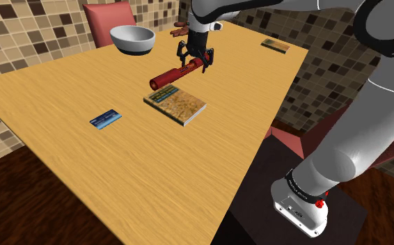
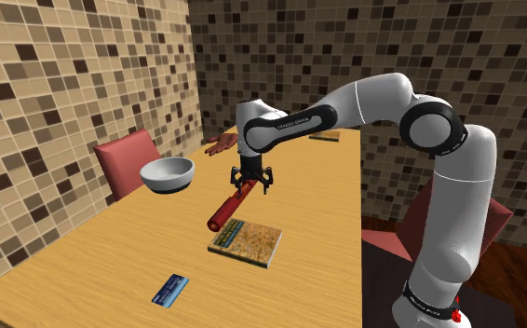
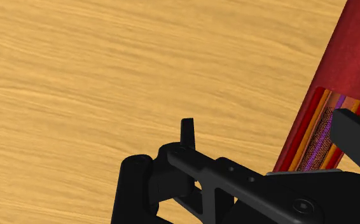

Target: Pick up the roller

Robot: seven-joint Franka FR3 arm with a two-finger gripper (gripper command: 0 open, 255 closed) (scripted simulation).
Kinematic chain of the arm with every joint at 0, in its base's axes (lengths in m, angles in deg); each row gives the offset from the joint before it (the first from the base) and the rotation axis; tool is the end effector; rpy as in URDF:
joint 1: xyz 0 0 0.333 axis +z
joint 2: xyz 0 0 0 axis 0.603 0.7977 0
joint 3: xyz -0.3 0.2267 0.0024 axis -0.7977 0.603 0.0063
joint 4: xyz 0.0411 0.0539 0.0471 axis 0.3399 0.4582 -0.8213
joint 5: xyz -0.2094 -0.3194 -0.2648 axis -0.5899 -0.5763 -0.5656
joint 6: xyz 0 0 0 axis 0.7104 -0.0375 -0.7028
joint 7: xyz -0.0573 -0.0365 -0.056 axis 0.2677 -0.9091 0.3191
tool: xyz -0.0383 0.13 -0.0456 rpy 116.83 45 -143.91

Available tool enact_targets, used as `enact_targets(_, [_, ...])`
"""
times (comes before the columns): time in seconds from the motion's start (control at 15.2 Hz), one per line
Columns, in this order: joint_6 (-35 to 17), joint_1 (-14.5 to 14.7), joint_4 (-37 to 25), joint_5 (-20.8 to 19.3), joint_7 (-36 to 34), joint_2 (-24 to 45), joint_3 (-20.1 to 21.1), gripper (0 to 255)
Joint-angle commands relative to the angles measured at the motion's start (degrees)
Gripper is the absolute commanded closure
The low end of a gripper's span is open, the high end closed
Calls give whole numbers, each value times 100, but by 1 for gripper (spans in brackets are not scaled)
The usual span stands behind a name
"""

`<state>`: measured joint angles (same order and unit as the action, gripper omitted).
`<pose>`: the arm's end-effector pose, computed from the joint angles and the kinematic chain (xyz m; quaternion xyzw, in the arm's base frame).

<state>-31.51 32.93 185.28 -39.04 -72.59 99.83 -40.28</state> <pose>0.6759 0.1162 0.4495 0.8868 -0.4621 -0.0104 0.0032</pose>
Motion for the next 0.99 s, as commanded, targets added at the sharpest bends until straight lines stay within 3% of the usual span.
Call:
enact_targets(0.0, [19,37,-504,-91,-363,389,-48,0])
enact_targets(0.26, [62,110,-1458,-233,-917,1122,-195,0])
enact_targets(0.86, [-465,110,-1053,-271,-942,1248,-216,0])
enact_targets(0.92, [-461,112,-1071,-273,-944,1261,-217,255])
